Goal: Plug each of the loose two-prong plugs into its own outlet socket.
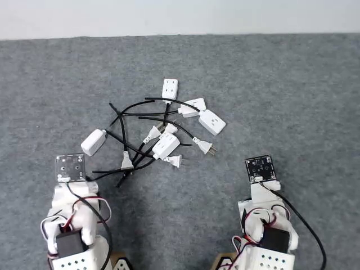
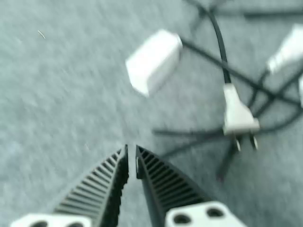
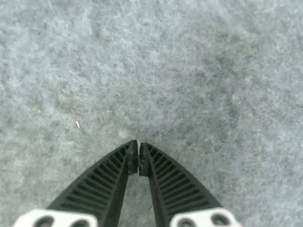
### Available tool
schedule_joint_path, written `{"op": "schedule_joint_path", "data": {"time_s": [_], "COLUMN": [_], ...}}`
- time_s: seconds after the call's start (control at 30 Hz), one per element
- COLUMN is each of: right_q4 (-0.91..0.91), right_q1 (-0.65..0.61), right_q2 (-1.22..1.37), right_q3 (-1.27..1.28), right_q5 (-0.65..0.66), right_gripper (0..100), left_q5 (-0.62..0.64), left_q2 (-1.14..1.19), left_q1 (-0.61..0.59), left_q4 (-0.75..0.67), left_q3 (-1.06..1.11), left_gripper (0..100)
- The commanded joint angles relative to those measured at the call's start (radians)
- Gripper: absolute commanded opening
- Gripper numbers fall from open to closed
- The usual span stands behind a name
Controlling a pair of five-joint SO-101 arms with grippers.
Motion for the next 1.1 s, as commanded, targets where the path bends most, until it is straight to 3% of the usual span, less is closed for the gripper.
{"op": "schedule_joint_path", "data": {"time_s": [0.0,0.07,0.13,0.27,0.67,0.9,1.07], "right_q4": [-0.130,-0.209,-0.237,-0.107,-0.116,-0.107,-0.355], "right_q1": [0.005,0.019,0.022,0.021,0.019,-0.045,-0.073], "right_q2": [-0.001,-0.001,0.012,0.012,0.059,0.601,0.967], "right_q3": [-0.003,-0.005,-0.041,-0.170,-0.307,-0.605,-0.565], "right_q5": [0.057,0.086,0.032,-0.011,-0.051,-0.124,-0.158], "right_gripper": [0.9,0.8,0.8,0.9,0.9,0.9,0.9], "left_q5": [0.011,0.020,0.043,0.046,0.048,0.048,0.040], "left_q2": [-0.015,-0.014,-0.012,0.092,0.965,1.335,1.550], "left_q1": [-0.009,-0.011,-0.012,-0.014,-0.006,0.043,0.100], "left_q4": [-0.060,-0.046,-0.029,-0.002,-0.123,-0.152,-0.153], "left_q3": [-0.070,-0.102,-0.148,-0.302,-0.785,-0.921,-1.038], "left_gripper": [6,8,8,8,9,9,9]}}
